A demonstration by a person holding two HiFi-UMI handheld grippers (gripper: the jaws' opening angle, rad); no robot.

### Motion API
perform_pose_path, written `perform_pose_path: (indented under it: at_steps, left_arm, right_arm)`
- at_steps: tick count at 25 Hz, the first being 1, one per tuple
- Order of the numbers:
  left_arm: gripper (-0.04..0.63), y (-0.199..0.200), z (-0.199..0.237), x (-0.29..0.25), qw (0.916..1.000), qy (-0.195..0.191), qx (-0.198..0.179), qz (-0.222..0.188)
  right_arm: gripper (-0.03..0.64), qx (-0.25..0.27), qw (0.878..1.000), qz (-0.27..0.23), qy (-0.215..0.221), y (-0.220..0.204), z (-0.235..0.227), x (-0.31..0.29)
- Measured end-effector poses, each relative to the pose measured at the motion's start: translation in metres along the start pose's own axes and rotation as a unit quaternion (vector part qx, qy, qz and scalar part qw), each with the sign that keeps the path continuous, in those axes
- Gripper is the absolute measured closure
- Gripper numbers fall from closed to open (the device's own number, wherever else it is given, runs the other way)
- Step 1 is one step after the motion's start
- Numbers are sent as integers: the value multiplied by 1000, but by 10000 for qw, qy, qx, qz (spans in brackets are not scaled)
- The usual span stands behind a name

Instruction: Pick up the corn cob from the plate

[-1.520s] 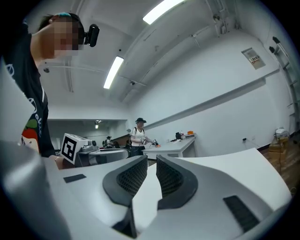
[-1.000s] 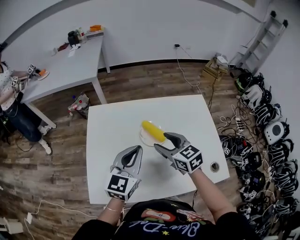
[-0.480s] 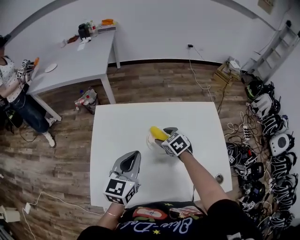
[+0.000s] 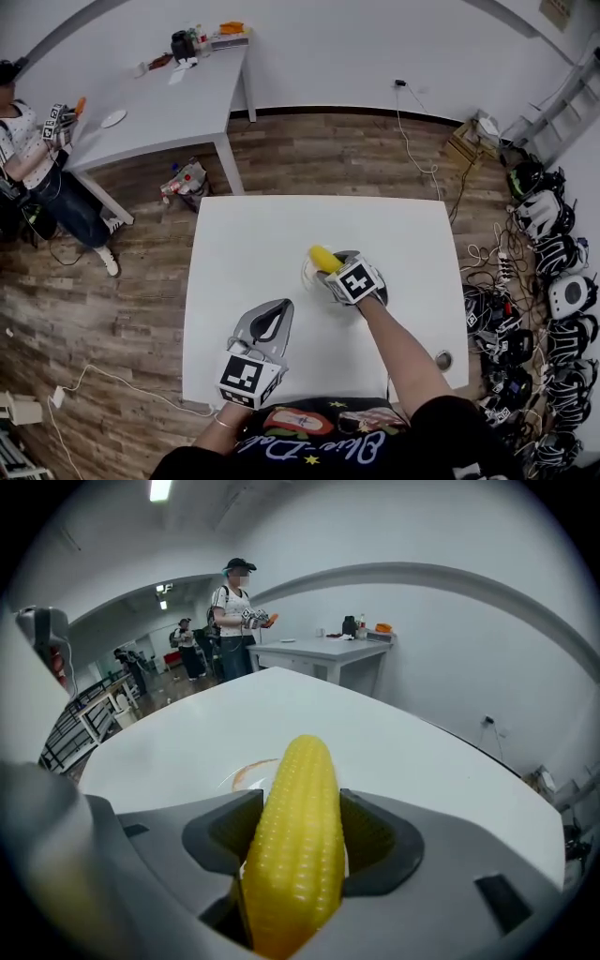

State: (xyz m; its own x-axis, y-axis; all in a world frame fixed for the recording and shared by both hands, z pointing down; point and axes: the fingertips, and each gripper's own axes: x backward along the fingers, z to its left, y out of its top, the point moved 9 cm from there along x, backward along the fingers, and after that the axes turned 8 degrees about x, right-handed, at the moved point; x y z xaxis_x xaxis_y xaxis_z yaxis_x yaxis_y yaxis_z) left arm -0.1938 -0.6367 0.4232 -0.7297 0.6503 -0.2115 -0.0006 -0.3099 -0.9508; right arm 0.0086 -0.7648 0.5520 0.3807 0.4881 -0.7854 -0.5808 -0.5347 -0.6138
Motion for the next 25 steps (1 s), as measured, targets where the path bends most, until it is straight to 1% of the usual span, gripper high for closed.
perform_pose_path:
  at_steps: [2,4,5,7,8,10,12,13,16,18,25]
  left_arm:
    - [597,0,-3,1,10000,-2,-35,-2]
    - [597,1,-4,4,10000,48,-58,-7]
    - [597,1,-4,6,9999,81,-69,-8]
    - [597,2,-5,6,9999,132,-80,-25]
    - [597,2,-6,5,9998,143,-90,-38]
    - [597,3,-9,3,9998,150,-114,-48]
    - [597,3,-10,3,9998,184,-102,-57]
    - [597,3,-9,3,9997,218,-107,-75]
    - [597,5,-9,4,9992,326,-217,-99]
    - [597,6,-8,5,9991,357,-225,-103]
    - [597,7,-11,4,9990,353,-259,-95]
  right_arm:
    - [360,98,9995,-181,-221,-2,1,13]
    - [360,81,9975,-578,-396,-4,5,32]
    - [360,-41,9958,-797,-459,-6,8,42]
    - [360,-440,9894,-1271,-553,-9,12,62]
    - [360,-669,9836,-1573,-583,-11,14,74]
    - [360,-1051,9670,-2234,-632,-12,21,98]
    - [360,-1227,9522,-2715,-671,-14,31,121]
    - [360,-1259,9474,-2864,-681,-15,35,131]
    - [359,-1309,9363,-3183,-693,-19,45,156]
    - [359,-1374,9302,-3329,-713,-22,49,167]
    - [360,-1457,9221,-3495,-793,-27,55,183]
